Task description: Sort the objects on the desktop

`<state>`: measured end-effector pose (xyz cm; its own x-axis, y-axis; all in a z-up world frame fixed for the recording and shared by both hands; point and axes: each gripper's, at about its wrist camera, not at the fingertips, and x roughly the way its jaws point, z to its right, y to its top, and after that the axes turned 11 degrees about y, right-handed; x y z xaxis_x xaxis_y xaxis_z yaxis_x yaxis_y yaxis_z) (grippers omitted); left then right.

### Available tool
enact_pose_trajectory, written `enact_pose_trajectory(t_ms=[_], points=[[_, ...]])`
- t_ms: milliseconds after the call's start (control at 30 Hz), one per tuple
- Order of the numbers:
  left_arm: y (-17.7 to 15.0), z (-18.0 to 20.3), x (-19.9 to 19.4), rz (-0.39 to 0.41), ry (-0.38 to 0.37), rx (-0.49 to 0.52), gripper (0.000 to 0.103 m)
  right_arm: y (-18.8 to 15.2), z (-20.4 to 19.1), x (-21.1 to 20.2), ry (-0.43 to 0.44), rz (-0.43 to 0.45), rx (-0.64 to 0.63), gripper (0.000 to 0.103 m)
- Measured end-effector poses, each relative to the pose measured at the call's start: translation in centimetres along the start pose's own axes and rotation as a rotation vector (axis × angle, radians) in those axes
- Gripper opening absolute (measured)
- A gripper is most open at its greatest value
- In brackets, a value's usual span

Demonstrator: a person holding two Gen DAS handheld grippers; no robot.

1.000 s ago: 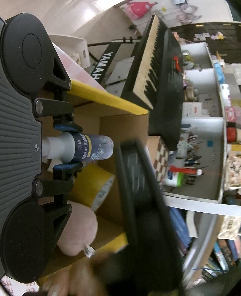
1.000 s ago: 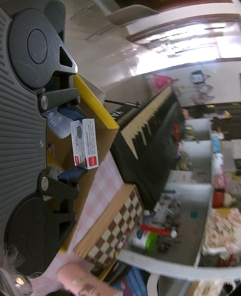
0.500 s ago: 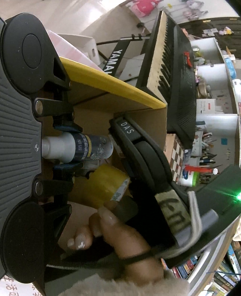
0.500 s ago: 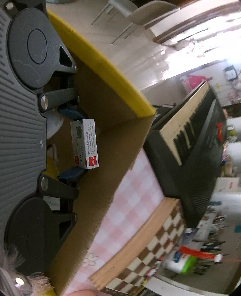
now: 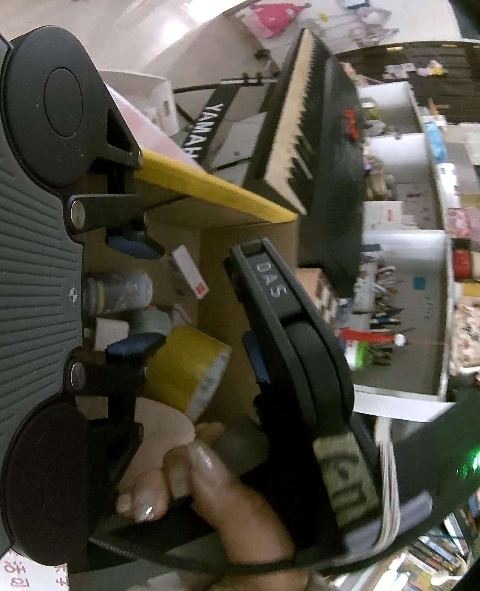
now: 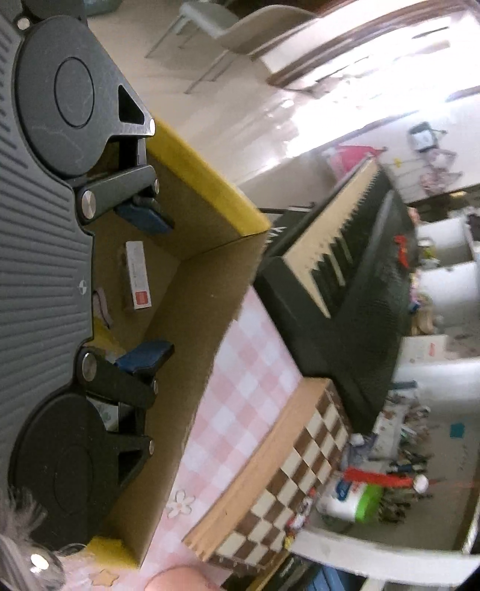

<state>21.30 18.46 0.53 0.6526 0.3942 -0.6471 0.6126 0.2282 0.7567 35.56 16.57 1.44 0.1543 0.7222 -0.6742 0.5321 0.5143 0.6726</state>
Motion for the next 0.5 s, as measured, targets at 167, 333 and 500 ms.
enact_pose_trajectory(t_ms=[167, 333, 500], points=[[0.6, -0.3, -1.6, 0.052, -0.008, -0.014, 0.052, -0.4, -0.8, -3.5, -0.006, 0.091, 0.018, 0.062], [0.6, -0.8, -3.1, 0.085, -0.018, -0.023, 0.055, -1.5, -1.9, -6.5, -0.034, 0.161, 0.019, 0.062], [0.2, -1.5, -4.8, 0.112, -0.033, -0.031, 0.058, -2.9, -2.8, -9.5, -0.08, 0.233, 0.038, 0.062]])
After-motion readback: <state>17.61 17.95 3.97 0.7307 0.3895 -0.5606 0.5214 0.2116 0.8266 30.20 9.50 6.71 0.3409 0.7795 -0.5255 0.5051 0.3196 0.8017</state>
